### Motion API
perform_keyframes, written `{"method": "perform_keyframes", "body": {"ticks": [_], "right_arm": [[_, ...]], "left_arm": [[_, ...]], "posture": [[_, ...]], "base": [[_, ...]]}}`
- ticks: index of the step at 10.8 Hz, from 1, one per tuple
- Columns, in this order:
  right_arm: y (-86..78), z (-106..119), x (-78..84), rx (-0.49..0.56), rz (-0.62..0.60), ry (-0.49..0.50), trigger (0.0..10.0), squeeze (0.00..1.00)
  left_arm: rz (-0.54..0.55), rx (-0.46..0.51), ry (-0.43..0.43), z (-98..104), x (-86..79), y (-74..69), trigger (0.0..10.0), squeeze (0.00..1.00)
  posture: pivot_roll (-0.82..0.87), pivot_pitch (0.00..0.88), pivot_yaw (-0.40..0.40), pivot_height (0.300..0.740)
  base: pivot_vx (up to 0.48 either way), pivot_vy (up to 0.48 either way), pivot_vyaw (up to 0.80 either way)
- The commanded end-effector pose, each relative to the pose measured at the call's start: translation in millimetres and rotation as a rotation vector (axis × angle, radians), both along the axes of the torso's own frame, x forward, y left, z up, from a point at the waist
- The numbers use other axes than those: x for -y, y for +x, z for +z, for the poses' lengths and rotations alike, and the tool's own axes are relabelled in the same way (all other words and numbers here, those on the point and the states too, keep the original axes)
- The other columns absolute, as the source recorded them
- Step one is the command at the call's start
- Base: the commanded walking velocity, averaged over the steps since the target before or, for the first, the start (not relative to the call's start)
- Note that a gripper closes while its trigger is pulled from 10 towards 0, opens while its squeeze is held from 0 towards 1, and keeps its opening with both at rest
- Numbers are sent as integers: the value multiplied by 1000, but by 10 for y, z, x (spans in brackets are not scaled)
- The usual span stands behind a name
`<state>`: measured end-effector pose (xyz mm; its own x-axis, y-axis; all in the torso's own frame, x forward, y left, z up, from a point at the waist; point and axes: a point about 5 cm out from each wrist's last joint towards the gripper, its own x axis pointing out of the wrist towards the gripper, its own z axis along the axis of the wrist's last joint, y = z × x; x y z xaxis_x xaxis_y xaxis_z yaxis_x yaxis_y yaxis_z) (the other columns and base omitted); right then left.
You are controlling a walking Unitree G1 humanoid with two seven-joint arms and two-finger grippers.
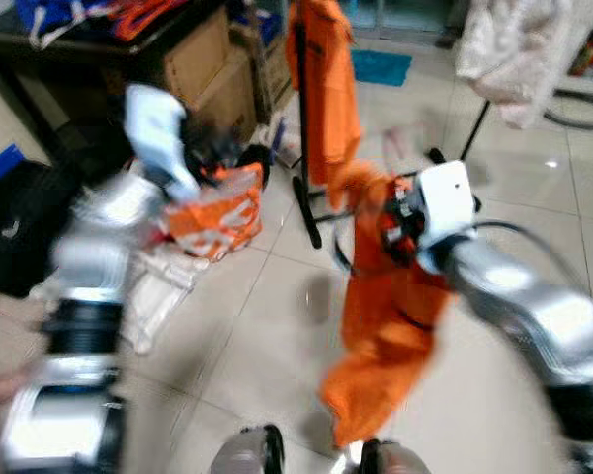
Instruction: Hang hanger
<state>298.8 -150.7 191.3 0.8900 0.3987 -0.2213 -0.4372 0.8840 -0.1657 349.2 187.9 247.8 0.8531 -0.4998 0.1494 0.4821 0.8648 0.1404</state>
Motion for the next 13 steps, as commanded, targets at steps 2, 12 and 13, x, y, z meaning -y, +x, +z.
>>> {"method": "perform_keyframes", "body": {"ticks": [2,12,13], "right_arm": [[-138,312,1,88,312,4,10000,0],[-431,543,149,34,699,136,10000,0],[-436,559,191,34,692,140,10000,0]], "left_arm": [[-250,65,59,193,51,-161,10000,0],[-525,-89,273,-4,106,-241,10000,0],[-486,-133,257,-29,-100,-298,10000,0]], "posture": [[-50,93,32,740],[-36,101,58,740],[-36,103,58,740]], "base": [[0,0,0],[0,0,0],[0,0,0]]}}
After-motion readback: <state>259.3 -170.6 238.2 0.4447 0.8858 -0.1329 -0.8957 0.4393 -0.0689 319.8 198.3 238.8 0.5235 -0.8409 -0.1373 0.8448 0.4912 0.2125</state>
